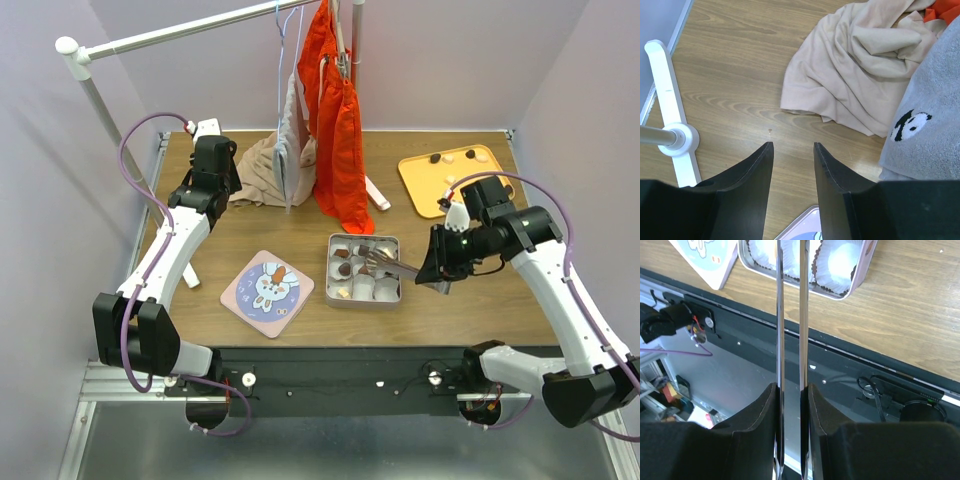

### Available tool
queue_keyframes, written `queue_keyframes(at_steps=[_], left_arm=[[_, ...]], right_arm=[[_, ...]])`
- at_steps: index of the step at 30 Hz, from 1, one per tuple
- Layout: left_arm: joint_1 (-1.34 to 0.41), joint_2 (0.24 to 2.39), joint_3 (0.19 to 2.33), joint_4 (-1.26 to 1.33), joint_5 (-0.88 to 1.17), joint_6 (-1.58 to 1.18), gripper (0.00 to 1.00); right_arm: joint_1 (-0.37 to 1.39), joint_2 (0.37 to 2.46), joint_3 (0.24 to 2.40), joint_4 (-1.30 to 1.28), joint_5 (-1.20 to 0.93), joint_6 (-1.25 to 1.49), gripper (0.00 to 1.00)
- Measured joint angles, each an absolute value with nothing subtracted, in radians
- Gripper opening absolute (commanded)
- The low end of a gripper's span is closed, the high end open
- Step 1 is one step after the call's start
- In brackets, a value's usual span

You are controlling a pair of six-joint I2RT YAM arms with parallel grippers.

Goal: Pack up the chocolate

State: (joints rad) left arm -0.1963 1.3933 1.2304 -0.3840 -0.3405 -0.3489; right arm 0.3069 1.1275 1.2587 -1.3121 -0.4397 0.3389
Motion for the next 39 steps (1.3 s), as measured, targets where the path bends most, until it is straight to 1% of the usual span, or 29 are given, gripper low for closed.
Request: queue_keyframes(at_steps=[7,16,17,18,20,21,26,27,39], left_arm=[[-0.196,1.393,1.23,-0.384,-0.34,-0.349,0.47],[-0.196,1.393,1.23,-0.384,-0.34,-0.349,0.47],[-0.196,1.393,1.23,-0.384,-0.34,-0.349,0.47],[-0.196,1.393,1.23,-0.384,-0.34,-0.349,0.47],[-0.196,1.393,1.23,-0.384,-0.34,-0.349,0.47],[-0.196,1.393,1.23,-0.384,-0.34,-0.349,0.47],[-0.196,1.394,1.23,-0.384,-0.34,-0.349,0.47],[-0.196,1.394,1.23,-0.384,-0.34,-0.349,0.47],[-0.193,1.399,1.23,-0.384,-0.34,-0.349,0.47]], right_arm=[[0.352,1.127,1.242,-1.32,-0.435,0.339,0.19],[0.381,1.133,1.224,-1.327,-0.432,0.339,0.25],[0.385,1.136,1.224,-1.327,-0.431,0.339,0.26],[0.387,1.138,1.224,-1.327,-0.431,0.339,0.31],[0.394,1.145,1.224,-1.326,-0.431,0.339,0.34],[0.399,1.15,1.224,-1.326,-0.43,0.339,0.37],[0.406,1.158,1.224,-1.325,-0.425,0.343,0.4],[0.406,1.159,1.224,-1.325,-0.424,0.343,0.42],[0.414,1.168,1.224,-1.309,-0.412,0.348,0.41]])
